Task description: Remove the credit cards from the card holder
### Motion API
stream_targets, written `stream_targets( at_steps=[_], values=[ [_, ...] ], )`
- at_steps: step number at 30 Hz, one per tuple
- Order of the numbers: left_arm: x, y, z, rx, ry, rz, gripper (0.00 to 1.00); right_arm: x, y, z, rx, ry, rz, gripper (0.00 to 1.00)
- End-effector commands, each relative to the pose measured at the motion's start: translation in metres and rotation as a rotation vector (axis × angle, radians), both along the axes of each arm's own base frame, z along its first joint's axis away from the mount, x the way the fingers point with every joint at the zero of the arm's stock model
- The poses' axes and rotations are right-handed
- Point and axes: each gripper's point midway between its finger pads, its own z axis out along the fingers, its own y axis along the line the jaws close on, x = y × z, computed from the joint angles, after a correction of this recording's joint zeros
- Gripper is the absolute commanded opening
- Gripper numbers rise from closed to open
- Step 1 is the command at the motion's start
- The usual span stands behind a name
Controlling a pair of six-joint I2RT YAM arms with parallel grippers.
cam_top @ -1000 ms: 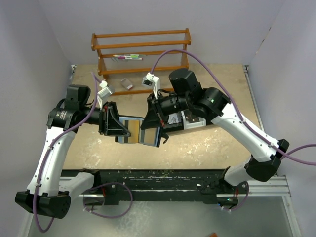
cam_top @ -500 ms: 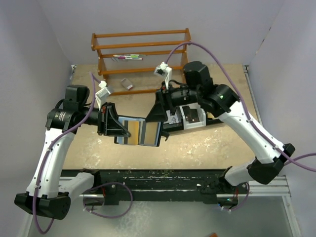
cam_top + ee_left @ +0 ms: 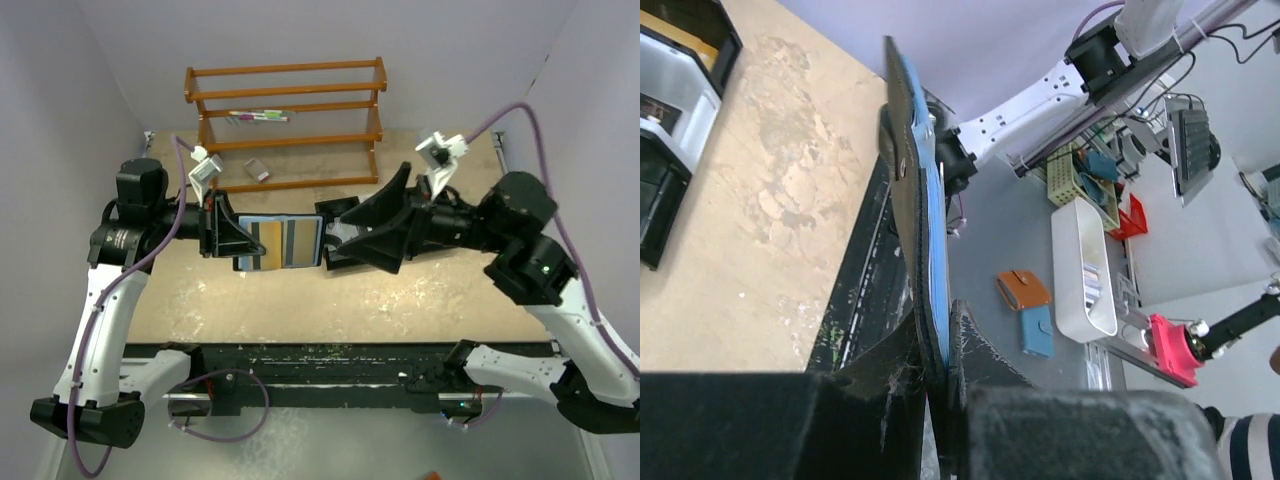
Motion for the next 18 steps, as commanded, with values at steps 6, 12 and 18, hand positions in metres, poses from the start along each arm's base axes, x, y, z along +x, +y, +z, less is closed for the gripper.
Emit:
stream_targets(
  at_steps=[6, 12, 18],
  values=[
    [0.009, -0.001, 0.031, -0.030, -0.093, 0.032, 0.00, -0.001, 0.064, -0.059, -0.021, 0.159, 0.133, 0.72],
    [-0.006, 0.000, 0.036, -0.057, -0.085, -0.042, 0.00, 0.007, 0.074, -0.080, -0.057, 0.187, 0.135, 0.71],
    [-0.021, 0.002, 0.043, -0.081, -0.079, -0.110, 0.01, 0.003, 0.079, -0.087, -0.052, 0.220, 0.172, 0.68]
  ],
)
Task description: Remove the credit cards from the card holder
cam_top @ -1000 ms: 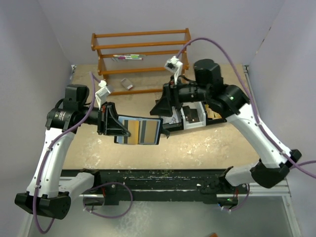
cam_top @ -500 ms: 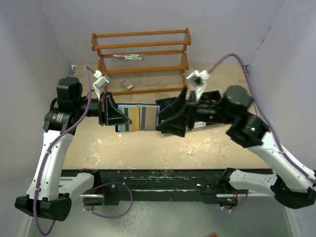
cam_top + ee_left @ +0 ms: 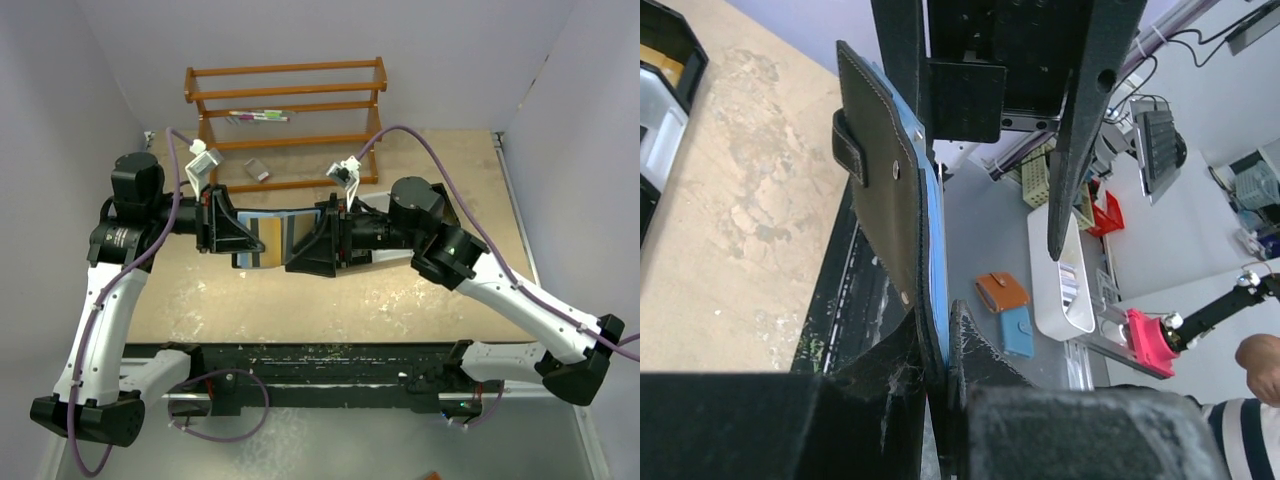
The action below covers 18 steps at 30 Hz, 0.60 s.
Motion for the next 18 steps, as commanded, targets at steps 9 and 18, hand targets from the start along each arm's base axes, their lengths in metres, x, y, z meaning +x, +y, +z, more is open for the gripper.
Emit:
stream_targets(
  at_steps=[9, 18],
  values=[
    [-0.027, 0.004, 0.028, -0.042, -0.077, -0.077, 0.01, 0.007, 0.019, 0.033, 0.140, -0.050, 0.029, 0.55],
    [-0.026, 0.004, 0.023, -0.037, -0.077, -0.057, 0.02, 0.004, 0.026, 0.031, 0.158, -0.002, 0.071, 0.31]
  ],
)
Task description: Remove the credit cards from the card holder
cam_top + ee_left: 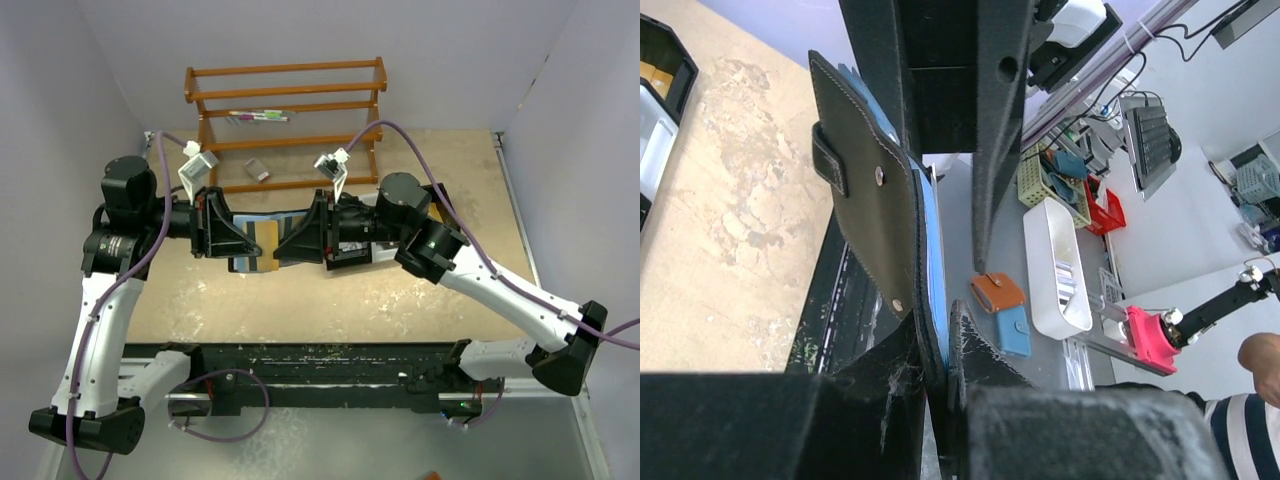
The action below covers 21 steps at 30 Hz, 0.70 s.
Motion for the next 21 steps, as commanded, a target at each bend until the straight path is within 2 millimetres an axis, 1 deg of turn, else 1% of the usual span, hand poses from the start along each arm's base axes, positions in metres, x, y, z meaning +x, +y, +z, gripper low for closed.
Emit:
stream_targets(
  at_steps=[1, 3, 7, 9, 13, 16, 21],
  values=[
    [-0.009, 0.001, 0.010, -0.013, -0.058, -0.024, 0.03, -0.002, 0.004, 0.020, 0.072, -0.016, 0.028, 0.28],
    [-0.005, 0.001, 0.005, -0.002, -0.058, 0.000, 0.05, -0.002, 0.006, 0.019, 0.072, -0.013, 0.033, 0.26],
    [0.005, 0.001, -0.002, 0.026, -0.053, 0.046, 0.05, -0.003, 0.007, 0.016, 0.070, -0.001, 0.047, 0.25],
    [0.007, 0.001, -0.003, 0.031, -0.053, 0.049, 0.06, -0.003, 0.007, 0.014, 0.070, 0.002, 0.048, 0.21],
    [0.000, 0.001, -0.001, 0.016, -0.042, 0.010, 0.11, 0.000, 0.002, 0.011, 0.063, 0.010, 0.034, 0.01],
    [-0.005, 0.001, 0.003, 0.002, -0.035, -0.021, 0.15, 0.005, -0.006, 0.008, 0.063, 0.018, 0.016, 0.00],
    [-0.012, 0.002, 0.008, -0.015, -0.030, -0.059, 0.21, 0.008, -0.016, 0.006, 0.068, 0.028, 0.013, 0.00]
  ],
)
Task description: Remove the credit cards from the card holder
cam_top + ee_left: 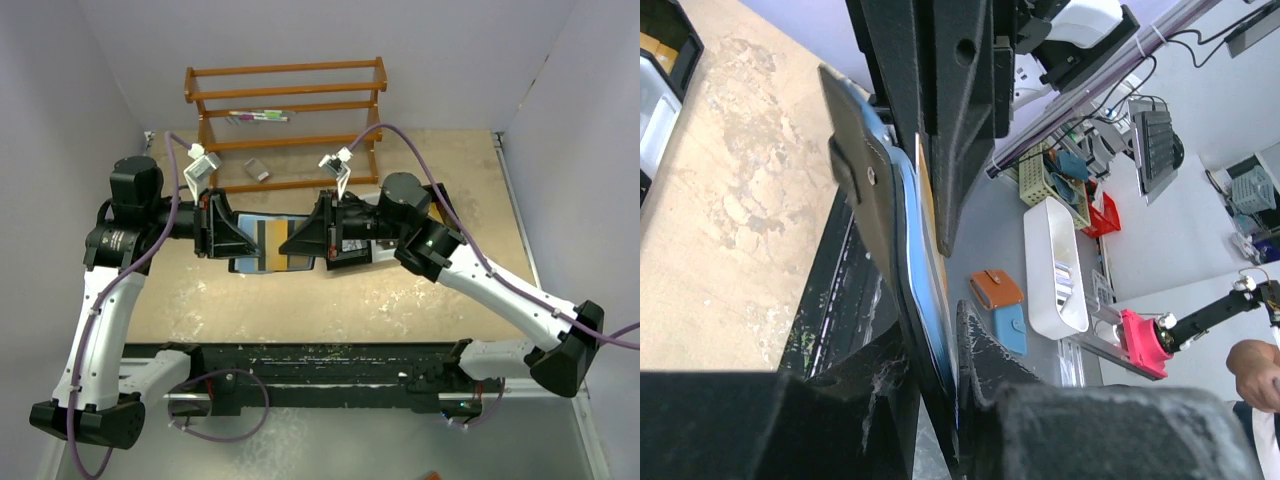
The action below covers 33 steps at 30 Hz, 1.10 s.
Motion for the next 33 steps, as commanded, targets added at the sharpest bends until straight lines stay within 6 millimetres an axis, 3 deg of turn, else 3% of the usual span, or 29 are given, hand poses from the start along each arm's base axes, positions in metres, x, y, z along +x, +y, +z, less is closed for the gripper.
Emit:
stream_targets(
  at_steps=[1, 6, 12, 17, 23, 27, 33],
  values=[
    [-0.018, 0.002, 0.021, -0.046, -0.070, -0.087, 0.21, -0.003, -0.015, 0.019, 0.062, -0.041, 0.007, 0.00],
    [-0.021, 0.002, 0.026, -0.053, -0.081, -0.100, 0.14, 0.001, -0.033, 0.011, 0.029, -0.041, -0.024, 0.00],
    [-0.005, 0.001, 0.019, -0.009, -0.133, 0.003, 0.03, 0.022, -0.089, -0.003, -0.083, -0.077, -0.187, 0.00],
    [0.009, 0.004, 0.018, 0.055, -0.214, 0.084, 0.00, 0.045, -0.135, -0.049, -0.323, -0.025, -0.400, 0.00],
    [0.019, 0.011, 0.022, 0.132, -0.343, 0.187, 0.00, 0.088, -0.186, -0.100, -0.556, 0.068, -0.702, 0.00],
    [0.028, 0.020, 0.016, 0.213, -0.397, 0.265, 0.00, 0.130, -0.246, -0.135, -0.803, 0.113, -1.016, 0.00],
    [0.019, 0.024, 0.015, 0.240, -0.431, 0.265, 0.00, 0.166, -0.313, -0.162, -1.031, 0.109, -1.292, 0.00]
  ],
)
